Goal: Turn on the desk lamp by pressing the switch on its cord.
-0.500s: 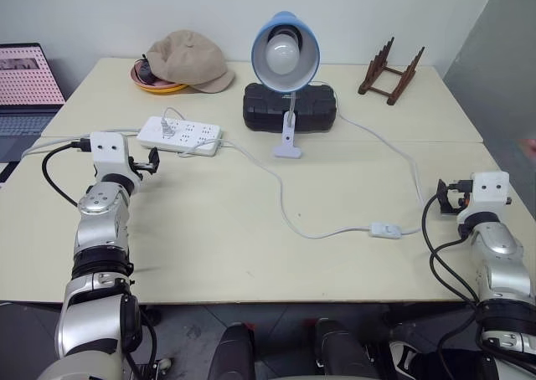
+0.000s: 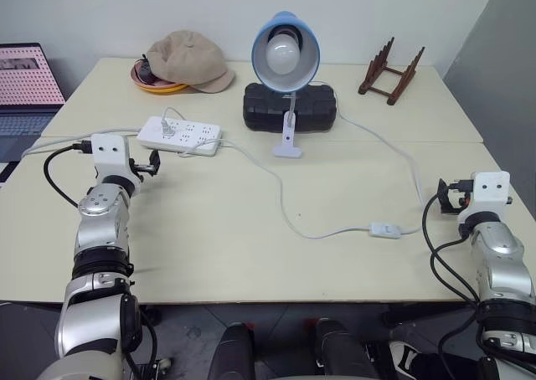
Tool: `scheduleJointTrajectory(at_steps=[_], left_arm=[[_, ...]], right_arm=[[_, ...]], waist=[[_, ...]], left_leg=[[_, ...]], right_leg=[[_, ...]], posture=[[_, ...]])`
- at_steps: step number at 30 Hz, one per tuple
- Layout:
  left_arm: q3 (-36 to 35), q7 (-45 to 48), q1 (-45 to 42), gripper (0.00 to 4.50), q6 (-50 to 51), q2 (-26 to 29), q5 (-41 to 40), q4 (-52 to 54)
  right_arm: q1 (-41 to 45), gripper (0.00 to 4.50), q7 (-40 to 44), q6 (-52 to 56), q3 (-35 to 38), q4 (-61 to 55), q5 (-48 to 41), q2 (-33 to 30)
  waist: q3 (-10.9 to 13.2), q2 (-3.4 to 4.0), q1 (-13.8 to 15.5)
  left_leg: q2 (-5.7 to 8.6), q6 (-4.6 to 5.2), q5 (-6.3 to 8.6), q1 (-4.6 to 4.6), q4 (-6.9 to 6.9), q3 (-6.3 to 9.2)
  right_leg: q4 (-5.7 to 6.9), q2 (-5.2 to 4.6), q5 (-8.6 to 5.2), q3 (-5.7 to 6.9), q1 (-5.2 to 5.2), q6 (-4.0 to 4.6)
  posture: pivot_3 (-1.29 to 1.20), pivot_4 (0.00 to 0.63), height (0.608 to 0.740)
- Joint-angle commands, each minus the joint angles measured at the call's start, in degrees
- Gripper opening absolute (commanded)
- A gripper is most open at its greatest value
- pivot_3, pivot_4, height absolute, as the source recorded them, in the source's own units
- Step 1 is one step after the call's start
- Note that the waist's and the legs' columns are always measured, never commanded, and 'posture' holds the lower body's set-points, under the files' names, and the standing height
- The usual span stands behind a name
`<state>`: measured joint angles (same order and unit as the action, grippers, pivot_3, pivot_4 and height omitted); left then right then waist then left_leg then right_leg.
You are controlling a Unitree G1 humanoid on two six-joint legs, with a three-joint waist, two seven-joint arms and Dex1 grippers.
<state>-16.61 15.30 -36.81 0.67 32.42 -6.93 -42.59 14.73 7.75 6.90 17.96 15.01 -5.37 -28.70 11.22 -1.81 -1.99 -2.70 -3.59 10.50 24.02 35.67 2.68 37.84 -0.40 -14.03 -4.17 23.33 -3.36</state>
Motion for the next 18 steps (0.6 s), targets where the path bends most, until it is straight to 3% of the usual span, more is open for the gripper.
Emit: scheduleJointTrajectory(at_steps=[1,11,15,18], left_arm=[[0.43,3.19,-1.32,4.42,0.72,0.99,-1.21,3.35],[7.65,23.45,1.44,4.42,11.56,3.45,-4.50,18.21],[12.82,34.19,3.97,4.42,17.53,5.38,-7.33,28.79],[17.33,42.99,5.18,4.42,23.02,7.60,-10.98,38.74]], right_arm=[[-1.80,4.50,3.58,0.78,1.21,-5.06,-1.88,-1.90],[-17.57,4.50,23.68,15.29,6.47,-29.31,-15.92,-11.79],[-22.75,4.50,36.15,19.07,5.18,-35.01,-21.37,-18.70],[-20.50,4.50,45.85,19.77,1.44,-33.70,-22.99,-25.33]], waist=[[0.00,0.00,-0.01],[0.01,0.01,0.13],[0.01,0.01,-0.22],[0.04,-0.04,-0.53]], left_leg=[[0.00,0.00,0.00,0.00,-0.01,0.00],[0.00,-0.01,0.00,0.00,-0.25,-0.01],[-0.01,0.00,0.00,-0.11,-0.40,-0.03],[-0.02,0.00,0.00,-0.14,-0.45,-0.04]], right_leg=[[-0.01,0.00,0.00,0.00,0.00,0.00],[-0.16,-0.01,-0.11,0.02,0.01,0.13],[-0.15,-0.01,-0.21,-0.01,0.01,0.30],[-0.15,-0.02,-0.28,-0.02,0.01,0.41]], posture=[[0.00,0.150,0.740],[0.00,0.150,0.740],[0.00,0.150,0.740],[0.00,0.150,0.740]])
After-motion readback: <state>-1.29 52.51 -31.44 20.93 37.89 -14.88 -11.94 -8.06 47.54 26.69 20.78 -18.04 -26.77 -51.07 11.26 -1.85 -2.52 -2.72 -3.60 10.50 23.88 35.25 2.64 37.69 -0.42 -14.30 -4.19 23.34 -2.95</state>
